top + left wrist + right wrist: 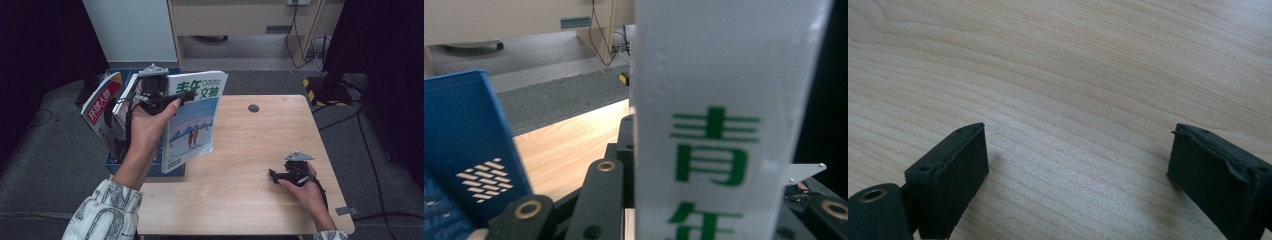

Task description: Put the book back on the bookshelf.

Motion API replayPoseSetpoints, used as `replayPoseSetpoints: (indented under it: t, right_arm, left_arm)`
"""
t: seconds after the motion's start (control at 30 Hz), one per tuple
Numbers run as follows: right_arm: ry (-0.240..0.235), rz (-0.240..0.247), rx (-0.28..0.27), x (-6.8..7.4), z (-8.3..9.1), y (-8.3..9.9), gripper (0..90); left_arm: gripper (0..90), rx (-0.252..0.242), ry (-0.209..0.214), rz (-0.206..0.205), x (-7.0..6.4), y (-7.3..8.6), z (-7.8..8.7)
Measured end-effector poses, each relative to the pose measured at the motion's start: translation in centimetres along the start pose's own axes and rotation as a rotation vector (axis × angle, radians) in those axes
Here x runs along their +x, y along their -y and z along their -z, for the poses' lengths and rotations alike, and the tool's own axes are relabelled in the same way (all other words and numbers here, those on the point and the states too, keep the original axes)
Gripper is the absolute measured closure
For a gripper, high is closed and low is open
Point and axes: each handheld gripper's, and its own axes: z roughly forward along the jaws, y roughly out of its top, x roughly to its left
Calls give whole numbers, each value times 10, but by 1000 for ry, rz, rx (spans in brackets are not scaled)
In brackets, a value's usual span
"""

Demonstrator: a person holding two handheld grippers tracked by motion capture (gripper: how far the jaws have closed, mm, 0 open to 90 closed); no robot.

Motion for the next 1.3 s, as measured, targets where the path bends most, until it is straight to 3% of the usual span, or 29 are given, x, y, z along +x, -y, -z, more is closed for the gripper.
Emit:
replayPoseSetpoints:
  t: [0.27,1.3]
  right_arm:
    - [-1,4,2,0,0,0,90]
    - [-5,3,1,0,-1,-1,84]
  left_arm:
    - [737,-6,-32,9,13,2,16]
    - [736,-16,-109,48,42,10,44]
